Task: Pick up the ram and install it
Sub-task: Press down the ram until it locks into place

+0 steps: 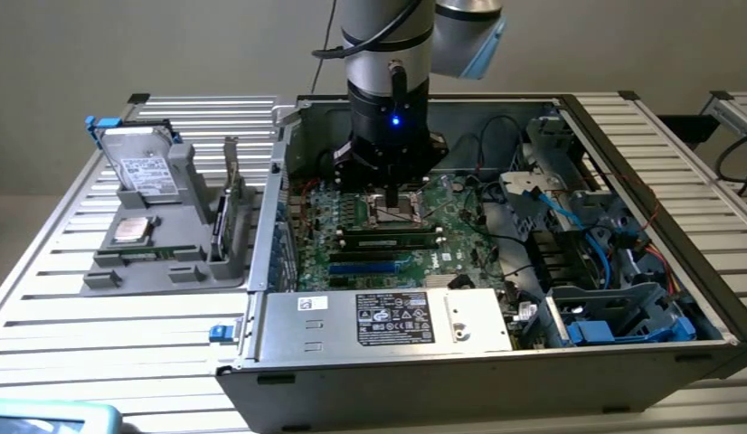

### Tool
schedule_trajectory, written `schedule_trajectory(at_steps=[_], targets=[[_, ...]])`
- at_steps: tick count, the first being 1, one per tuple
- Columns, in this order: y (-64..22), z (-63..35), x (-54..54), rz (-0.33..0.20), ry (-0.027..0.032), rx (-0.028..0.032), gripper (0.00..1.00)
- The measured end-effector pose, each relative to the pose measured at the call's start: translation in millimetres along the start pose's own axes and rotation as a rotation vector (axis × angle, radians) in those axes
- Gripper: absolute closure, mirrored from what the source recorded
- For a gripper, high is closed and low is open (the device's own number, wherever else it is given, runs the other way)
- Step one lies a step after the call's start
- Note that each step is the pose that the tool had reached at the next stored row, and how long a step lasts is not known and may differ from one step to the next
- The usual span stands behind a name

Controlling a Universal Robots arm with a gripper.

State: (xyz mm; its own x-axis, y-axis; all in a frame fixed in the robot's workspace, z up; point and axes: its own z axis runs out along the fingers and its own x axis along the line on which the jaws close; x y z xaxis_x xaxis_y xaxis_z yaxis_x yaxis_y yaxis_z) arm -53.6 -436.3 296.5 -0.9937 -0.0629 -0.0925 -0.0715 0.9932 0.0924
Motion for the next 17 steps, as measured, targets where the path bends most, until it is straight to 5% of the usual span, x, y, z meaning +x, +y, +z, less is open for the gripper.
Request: schedule_trajectory(at_steps=[17], targets=[[-0.2,2.5,0.3,0.050,-0.0048,0.0028,0.89]])
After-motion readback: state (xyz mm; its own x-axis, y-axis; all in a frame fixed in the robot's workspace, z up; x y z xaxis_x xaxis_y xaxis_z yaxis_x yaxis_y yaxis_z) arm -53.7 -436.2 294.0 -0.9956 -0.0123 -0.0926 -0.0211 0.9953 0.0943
